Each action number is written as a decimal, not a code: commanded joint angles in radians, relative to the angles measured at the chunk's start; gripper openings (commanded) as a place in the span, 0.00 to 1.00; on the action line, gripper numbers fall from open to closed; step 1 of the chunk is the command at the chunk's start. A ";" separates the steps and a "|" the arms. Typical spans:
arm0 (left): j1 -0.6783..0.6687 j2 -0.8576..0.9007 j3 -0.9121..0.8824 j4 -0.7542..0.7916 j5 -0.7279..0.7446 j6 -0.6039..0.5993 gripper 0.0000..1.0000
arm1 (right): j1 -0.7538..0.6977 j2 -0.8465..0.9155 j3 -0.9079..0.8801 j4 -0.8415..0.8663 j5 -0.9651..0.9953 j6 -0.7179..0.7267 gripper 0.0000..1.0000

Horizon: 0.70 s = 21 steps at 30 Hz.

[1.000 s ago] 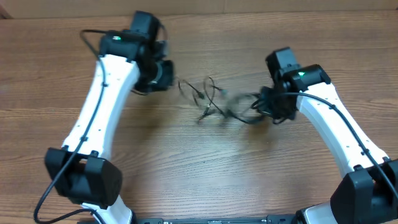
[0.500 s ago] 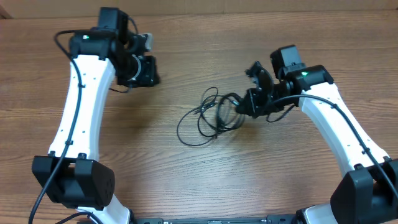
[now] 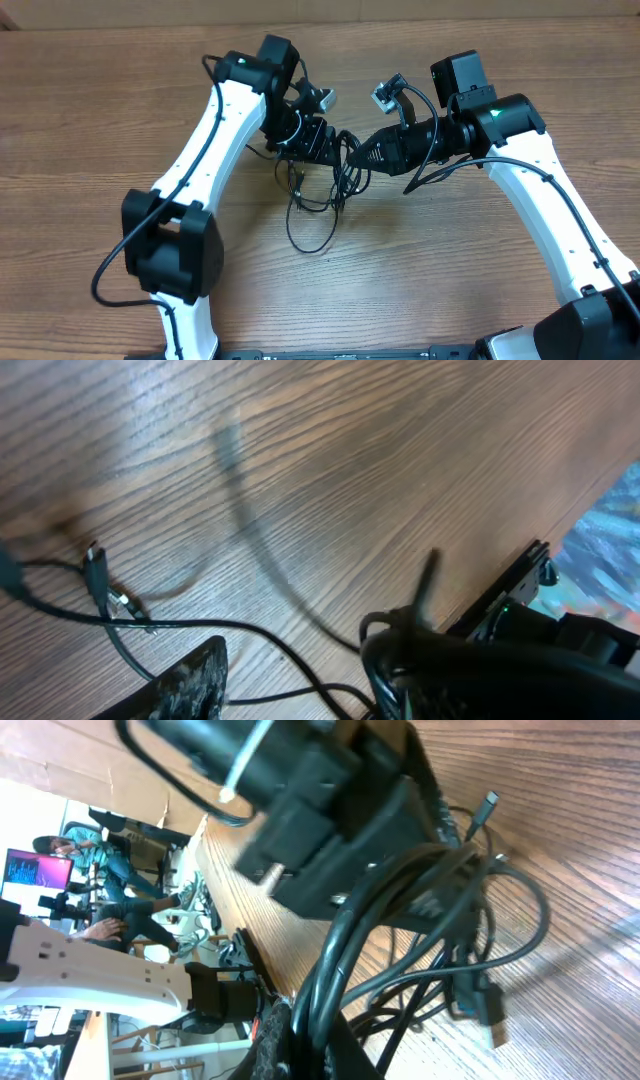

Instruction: Untangle cables

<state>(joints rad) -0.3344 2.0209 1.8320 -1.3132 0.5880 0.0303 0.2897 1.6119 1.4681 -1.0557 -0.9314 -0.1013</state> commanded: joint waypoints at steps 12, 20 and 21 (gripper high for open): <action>-0.046 0.019 -0.200 0.317 -0.023 -0.304 0.50 | 0.005 -0.026 0.098 0.059 -0.307 0.027 0.04; -0.037 0.019 -0.261 0.478 0.111 -0.388 0.04 | -0.023 -0.026 0.124 0.027 -0.081 0.182 0.04; -0.024 0.019 -0.261 0.473 0.111 -0.370 0.04 | -0.032 -0.026 0.124 -0.002 0.036 0.225 0.04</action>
<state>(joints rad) -0.3904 2.0087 1.6028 -0.8364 0.7849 -0.3202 0.2684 1.6318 1.5169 -1.0363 -0.9600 0.0227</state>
